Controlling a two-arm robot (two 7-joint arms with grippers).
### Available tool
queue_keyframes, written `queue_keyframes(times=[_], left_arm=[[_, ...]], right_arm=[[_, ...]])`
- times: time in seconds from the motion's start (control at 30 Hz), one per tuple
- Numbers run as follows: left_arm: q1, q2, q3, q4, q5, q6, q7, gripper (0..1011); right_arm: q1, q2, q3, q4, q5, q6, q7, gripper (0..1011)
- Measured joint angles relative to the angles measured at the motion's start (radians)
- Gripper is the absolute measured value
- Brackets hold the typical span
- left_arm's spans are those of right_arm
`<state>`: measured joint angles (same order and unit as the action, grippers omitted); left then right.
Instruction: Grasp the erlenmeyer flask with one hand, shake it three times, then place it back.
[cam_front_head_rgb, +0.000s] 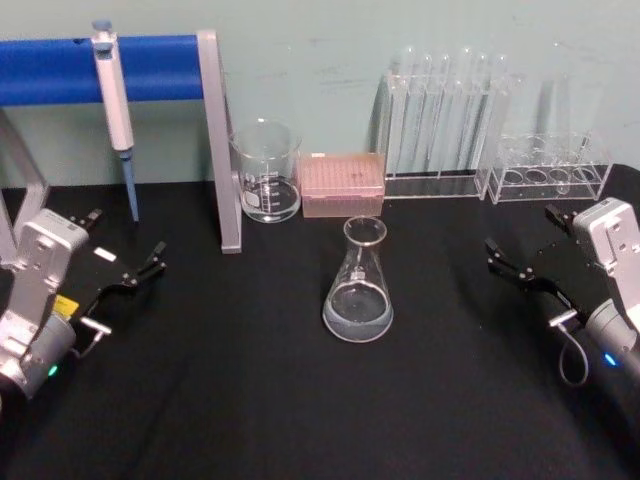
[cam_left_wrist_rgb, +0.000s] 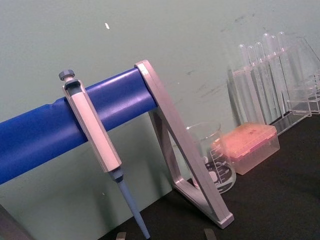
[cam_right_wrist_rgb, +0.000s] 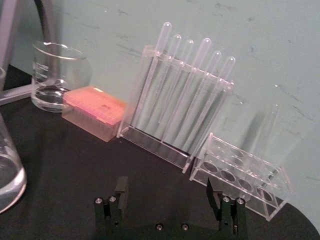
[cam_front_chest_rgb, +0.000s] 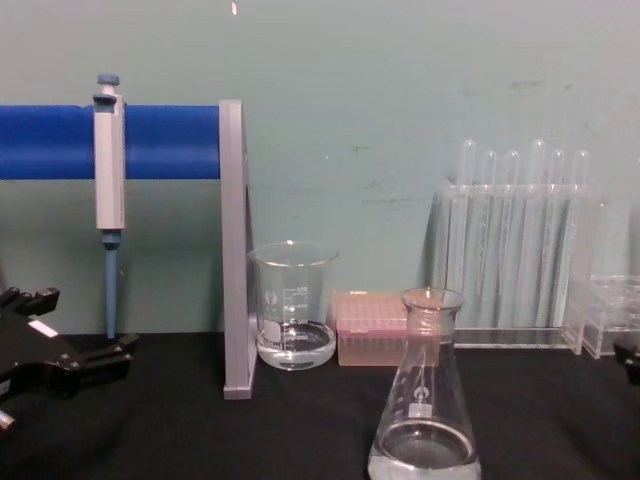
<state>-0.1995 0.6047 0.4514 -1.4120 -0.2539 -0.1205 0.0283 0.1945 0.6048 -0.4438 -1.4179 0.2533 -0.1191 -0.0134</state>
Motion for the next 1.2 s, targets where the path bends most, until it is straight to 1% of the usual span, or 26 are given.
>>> queue_keyframes(times=[0.03, 0.1, 0.13, 0.2, 0.37, 0.5, 0.6, 0.67, 0.7, 0.8, 1.0, 1.2], left_arm=[[0.0, 0.0, 0.0, 0.0, 0.0, 0.0, 0.0, 1001], [0.0, 0.0, 0.0, 0.0, 0.0, 0.0, 0.0, 1001], [0.0, 0.0, 0.0, 0.0, 0.0, 0.0, 0.0, 1001], [0.0, 0.0, 0.0, 0.0, 0.0, 0.0, 0.0, 1001], [0.0, 0.0, 0.0, 0.0, 0.0, 0.0, 0.0, 1001], [0.0, 0.0, 0.0, 0.0, 0.0, 0.0, 0.0, 1001], [0.0, 0.0, 0.0, 0.0, 0.0, 0.0, 0.0, 1001], [0.0, 0.0, 0.0, 0.0, 0.0, 0.0, 0.0, 1001], [0.0, 0.0, 0.0, 0.0, 0.0, 0.0, 0.0, 1001], [0.0, 0.0, 0.0, 0.0, 0.0, 0.0, 0.0, 1001], [0.0, 0.0, 0.0, 0.0, 0.0, 0.0, 0.0, 1001], [0.0, 0.0, 0.0, 0.0, 0.0, 0.0, 0.0, 1001]], right_arm=[[0.0, 0.0, 0.0, 0.0, 0.0, 0.0, 0.0, 1003], [-0.007, 0.001, 0.011, -0.01, 0.011, 0.005, 0.019, 1003], [-0.013, 0.001, 0.02, -0.019, 0.025, 0.01, 0.034, 1003], [-0.019, 0.002, 0.027, -0.029, 0.038, 0.014, 0.048, 1003], [-0.042, 0.007, 0.059, -0.071, 0.086, 0.033, 0.096, 1003], [-0.053, 0.009, 0.074, -0.093, 0.113, 0.045, 0.124, 1003], [-0.069, 0.013, 0.098, -0.122, 0.159, 0.067, 0.167, 1003], [-0.075, 0.014, 0.105, -0.132, 0.175, 0.075, 0.183, 1003], [-0.081, 0.014, 0.113, -0.141, 0.194, 0.084, 0.203, 1003], [-0.089, 0.014, 0.126, -0.154, 0.225, 0.097, 0.236, 1003], [-0.103, 0.015, 0.139, -0.177, 0.258, 0.117, 0.294, 1003], [-0.117, 0.016, 0.14, -0.203, 0.266, 0.129, 0.353, 1003]])
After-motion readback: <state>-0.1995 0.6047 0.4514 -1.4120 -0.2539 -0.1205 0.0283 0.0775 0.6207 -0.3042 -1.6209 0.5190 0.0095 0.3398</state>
